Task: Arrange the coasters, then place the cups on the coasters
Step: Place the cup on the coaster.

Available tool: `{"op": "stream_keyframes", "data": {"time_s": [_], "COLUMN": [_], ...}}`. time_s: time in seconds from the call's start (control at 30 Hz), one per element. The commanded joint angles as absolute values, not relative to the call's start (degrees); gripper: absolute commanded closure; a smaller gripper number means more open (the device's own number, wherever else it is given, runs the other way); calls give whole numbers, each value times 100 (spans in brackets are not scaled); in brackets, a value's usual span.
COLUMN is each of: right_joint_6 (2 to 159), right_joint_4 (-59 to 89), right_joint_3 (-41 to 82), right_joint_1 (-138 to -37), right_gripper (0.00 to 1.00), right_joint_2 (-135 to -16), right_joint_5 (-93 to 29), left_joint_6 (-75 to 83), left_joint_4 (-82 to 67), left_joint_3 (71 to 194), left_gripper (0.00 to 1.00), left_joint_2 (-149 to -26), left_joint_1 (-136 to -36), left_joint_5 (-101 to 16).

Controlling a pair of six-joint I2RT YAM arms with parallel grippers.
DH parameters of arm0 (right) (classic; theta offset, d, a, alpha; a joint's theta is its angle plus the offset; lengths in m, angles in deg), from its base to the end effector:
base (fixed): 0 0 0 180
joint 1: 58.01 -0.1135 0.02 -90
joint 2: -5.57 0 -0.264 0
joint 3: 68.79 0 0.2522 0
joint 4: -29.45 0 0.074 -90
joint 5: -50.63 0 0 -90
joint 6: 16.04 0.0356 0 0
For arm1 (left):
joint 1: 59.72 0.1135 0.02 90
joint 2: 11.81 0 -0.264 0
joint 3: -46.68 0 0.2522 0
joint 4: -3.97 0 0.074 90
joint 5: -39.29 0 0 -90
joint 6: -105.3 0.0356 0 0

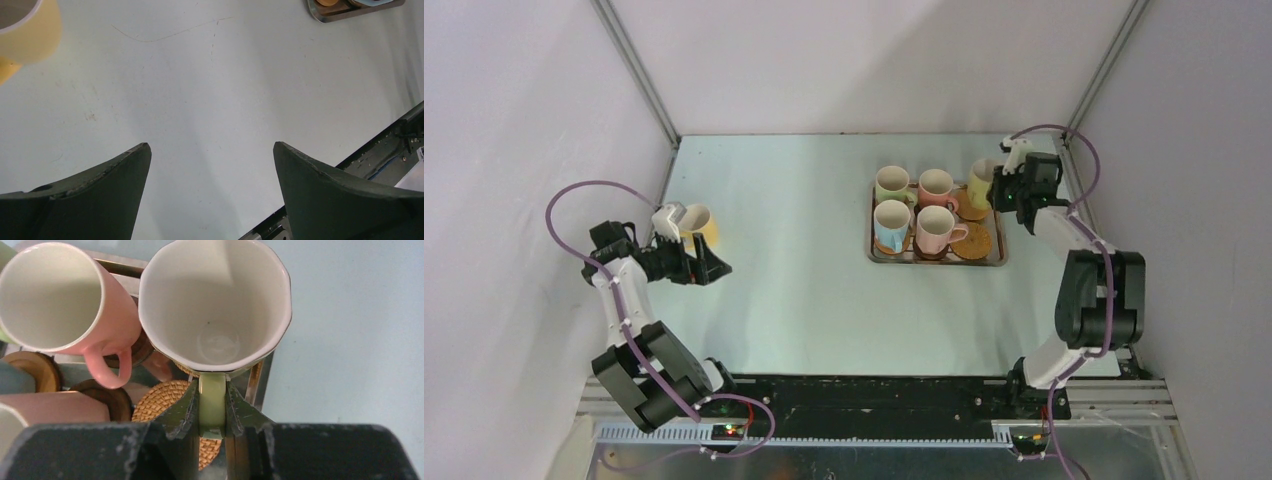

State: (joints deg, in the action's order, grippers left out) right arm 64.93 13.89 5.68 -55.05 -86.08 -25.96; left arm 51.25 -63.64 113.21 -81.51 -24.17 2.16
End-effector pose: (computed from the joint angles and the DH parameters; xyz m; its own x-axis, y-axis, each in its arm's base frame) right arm 0.3599 -0.0103 0.2441 -0.5107 -0.1265 -0.8504 -0.2276 0.9737 -0.0081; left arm 0.1887 0.1000 0.2570 -0.7026 -0.0665 -0.7085 0.3398 0.8434 -0.4162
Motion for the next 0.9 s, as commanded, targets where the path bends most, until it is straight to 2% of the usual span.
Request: {"op": "stream_keyframes", "data": {"time_s": [0.0,0.33,0.87], "right_joint_6": [6441,6297,6560], "right_joint_4": [2317,2491,2069], "right_joint_3": [1300,1382,1386], "right_joint_1": [-5738,-5858,-5952], "right_gripper": [100,100,100], "right_joint_2": [-8872,-9403,-9285], "right_joint_5": [-2930,-3231,-2859], "left_joint_6": [5095,5129,5217], "left_joint_4": [-6252,-6274,-6359], "left_joint_3": [11289,11345,11355], "left_gripper": [0,0,0], "left_joint_2": [-8185,-8375,-8363], "left_joint_1": [-2364,-2363,-2358], "left_joint_5": [301,362,409]}}
